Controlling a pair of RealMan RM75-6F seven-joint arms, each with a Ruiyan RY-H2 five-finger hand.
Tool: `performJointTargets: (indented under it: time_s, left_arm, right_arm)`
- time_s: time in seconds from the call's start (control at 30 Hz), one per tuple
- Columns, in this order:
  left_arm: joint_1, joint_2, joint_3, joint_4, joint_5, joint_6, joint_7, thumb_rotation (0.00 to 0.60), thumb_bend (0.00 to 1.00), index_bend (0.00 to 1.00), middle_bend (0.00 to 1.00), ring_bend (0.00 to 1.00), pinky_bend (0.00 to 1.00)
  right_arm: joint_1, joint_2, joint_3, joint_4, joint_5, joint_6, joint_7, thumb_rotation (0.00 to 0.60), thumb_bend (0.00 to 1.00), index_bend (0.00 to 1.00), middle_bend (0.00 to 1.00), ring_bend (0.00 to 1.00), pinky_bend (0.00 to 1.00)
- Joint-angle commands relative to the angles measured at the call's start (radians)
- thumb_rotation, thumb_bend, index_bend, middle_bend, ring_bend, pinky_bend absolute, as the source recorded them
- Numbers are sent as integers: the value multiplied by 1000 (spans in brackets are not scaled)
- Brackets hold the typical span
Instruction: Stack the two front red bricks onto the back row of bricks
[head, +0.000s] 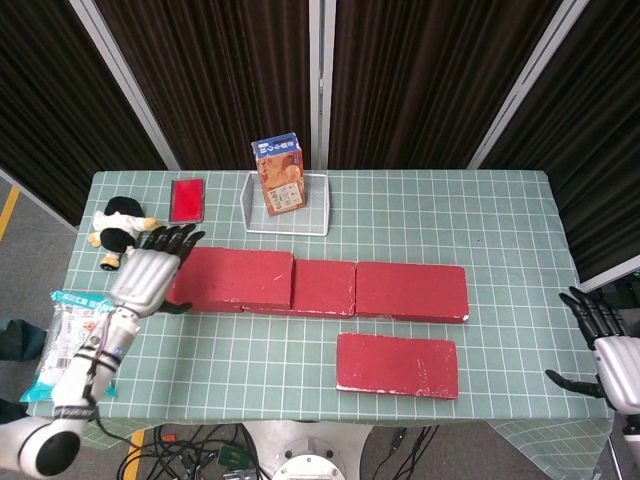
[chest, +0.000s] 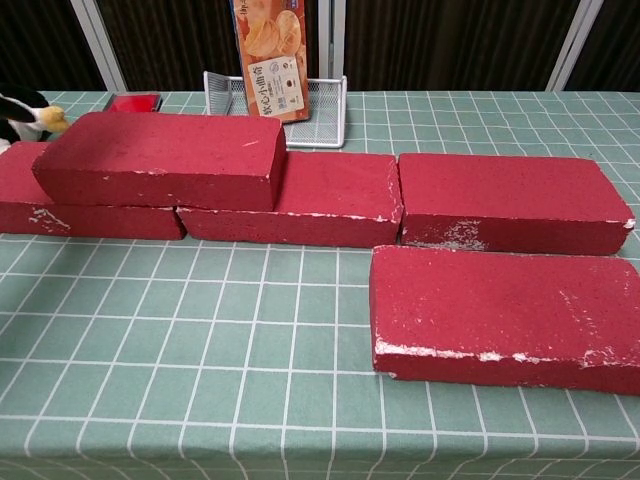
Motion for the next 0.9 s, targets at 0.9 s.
performJointTargets:
  time_s: [0.9]
  left_arm:
    - [604,-114,116,348,482,275,-313,600,69,30,0,0,0]
  right_arm:
    - [272,-204,-39,-204,113,-509,-352,600,0,0,0,0,0]
